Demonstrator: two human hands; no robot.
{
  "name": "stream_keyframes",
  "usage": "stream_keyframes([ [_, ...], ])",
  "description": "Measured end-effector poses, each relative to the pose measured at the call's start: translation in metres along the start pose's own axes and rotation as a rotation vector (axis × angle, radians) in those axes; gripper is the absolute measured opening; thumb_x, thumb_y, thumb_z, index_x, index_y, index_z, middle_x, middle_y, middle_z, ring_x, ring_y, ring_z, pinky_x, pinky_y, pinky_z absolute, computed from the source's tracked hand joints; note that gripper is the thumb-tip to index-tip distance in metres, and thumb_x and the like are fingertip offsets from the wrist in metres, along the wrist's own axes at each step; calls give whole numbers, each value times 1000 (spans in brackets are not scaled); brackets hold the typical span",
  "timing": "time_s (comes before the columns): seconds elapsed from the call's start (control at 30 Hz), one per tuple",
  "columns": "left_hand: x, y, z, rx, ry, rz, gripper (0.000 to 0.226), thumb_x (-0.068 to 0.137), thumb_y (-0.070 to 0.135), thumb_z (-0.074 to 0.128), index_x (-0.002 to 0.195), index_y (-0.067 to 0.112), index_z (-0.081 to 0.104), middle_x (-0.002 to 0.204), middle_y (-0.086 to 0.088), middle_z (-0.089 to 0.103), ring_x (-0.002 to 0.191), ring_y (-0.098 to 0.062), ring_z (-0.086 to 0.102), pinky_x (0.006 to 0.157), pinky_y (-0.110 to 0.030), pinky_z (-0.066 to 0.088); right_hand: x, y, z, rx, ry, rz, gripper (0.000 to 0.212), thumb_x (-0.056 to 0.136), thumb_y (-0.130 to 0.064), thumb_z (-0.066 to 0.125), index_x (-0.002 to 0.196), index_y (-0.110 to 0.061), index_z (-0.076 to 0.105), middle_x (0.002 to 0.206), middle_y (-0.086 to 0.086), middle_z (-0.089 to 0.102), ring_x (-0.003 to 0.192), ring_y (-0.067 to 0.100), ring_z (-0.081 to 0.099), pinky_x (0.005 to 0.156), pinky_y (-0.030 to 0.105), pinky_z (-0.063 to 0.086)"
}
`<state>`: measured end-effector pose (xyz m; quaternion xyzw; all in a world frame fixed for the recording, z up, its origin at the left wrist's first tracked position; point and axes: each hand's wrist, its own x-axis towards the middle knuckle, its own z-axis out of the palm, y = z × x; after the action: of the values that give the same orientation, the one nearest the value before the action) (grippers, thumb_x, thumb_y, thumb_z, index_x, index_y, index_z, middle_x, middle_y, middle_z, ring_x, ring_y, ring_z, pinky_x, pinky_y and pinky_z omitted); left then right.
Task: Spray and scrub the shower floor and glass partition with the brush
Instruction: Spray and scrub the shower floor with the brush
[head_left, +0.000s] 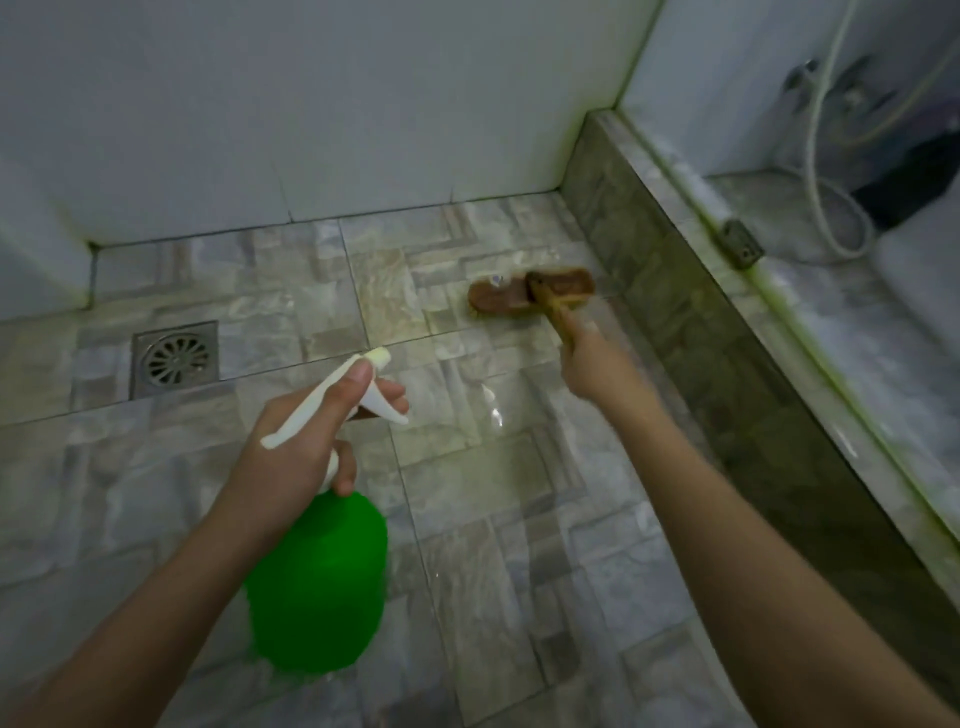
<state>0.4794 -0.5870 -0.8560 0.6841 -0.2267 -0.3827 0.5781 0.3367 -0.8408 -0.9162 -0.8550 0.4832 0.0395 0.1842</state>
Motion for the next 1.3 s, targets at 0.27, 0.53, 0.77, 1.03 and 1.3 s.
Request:
stream_keyframes([
  [0.27, 9, 8, 10, 69, -65, 61, 49, 81, 70, 49, 83, 33, 80, 115, 15, 74, 44, -23, 47, 45, -26, 42, -25, 44, -8, 77, 50, 106, 72, 96, -11, 36, 146, -54, 9, 103, 11, 60, 80, 30, 57, 67, 32, 40],
  [0.53, 14, 9, 19, 55, -57, 41, 37, 73, 75, 47, 77, 51, 75, 114, 12, 75, 40, -17, 44, 46, -23, 43, 99, 14, -39, -22, -45, 89, 63, 92, -12, 38, 149, -35, 26, 131, 18, 53, 108, 36, 57, 79, 36, 46],
  [0.77, 15, 14, -1, -13, 4, 65, 68, 59, 95, 55, 87, 38, 79, 112, 12, 76, 37, -14, 44, 43, -21, 43, 79, 12, -29, 7, -38, 39, 62, 97, -10, 37, 150, -38, 22, 111, 16, 57, 95, 35, 60, 74, 35, 46],
  [1.03, 18, 7, -20, 0, 85, 23, 39, 74, 74, 49, 87, 50, 77, 115, 13, 75, 39, -15, 43, 56, -29, 43, 165, -39, -60, -111, -49, 48, 48, 96, -11, 39, 144, -12, 38, 112, 17, 55, 67, 23, 50, 52, 32, 40],
  [1.3, 25, -1, -33, 45, 121, 0, 37, 89, 61, 46, 85, 44, 78, 113, 13, 76, 38, -17, 45, 50, -28, 45, 52, -46, -19, -126, -82, -44, 67, 96, -8, 37, 149, -45, 18, 101, 15, 56, 60, 18, 48, 55, 30, 42],
])
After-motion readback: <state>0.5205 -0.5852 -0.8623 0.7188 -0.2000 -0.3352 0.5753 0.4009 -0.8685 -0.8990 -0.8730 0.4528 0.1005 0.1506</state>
